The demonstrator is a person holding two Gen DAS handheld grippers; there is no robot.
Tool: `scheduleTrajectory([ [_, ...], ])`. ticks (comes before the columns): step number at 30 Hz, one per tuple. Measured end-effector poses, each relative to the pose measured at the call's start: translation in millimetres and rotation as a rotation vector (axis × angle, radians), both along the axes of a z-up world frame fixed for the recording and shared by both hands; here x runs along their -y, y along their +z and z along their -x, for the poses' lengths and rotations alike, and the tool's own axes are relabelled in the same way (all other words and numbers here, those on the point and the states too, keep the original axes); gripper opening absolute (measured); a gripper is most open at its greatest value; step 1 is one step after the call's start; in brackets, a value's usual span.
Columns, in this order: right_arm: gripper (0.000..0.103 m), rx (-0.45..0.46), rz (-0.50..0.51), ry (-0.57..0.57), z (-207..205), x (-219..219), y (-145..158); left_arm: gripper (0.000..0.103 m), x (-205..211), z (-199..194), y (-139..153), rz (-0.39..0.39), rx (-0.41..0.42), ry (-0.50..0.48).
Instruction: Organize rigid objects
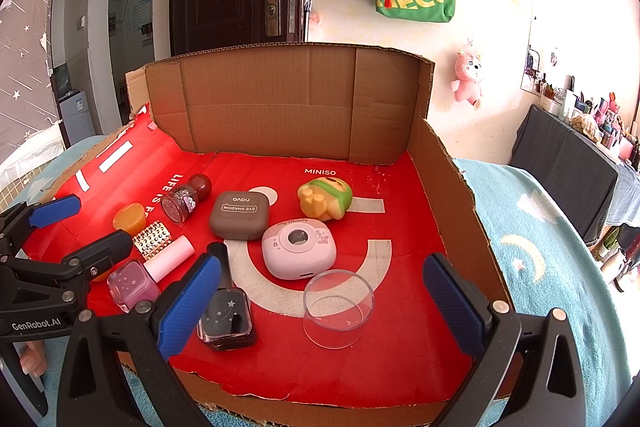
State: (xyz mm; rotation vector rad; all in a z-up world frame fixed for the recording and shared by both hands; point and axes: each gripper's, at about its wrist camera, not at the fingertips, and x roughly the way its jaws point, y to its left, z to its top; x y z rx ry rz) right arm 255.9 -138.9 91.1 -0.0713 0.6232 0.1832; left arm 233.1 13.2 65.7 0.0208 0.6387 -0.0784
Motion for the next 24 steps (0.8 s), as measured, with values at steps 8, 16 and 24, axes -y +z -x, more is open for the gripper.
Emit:
scheduleTrajectory([
  [8,0.103,0.000,0.000,0.000,-0.1,-0.7,0.0,0.099,-0.2,-0.1,-0.5,0.004,-0.003,-0.002],
  [16,0.103,0.005,-0.008,-0.002,1.5,1.9,0.4,0.099,1.7,10.8,5.5,-0.014,0.036,0.012],
  [24,0.103,0.055,-0.003,-0.014,38.9,6.7,26.9,0.099,-0.3,48.3,24.9,-0.021,0.043,0.045],
])
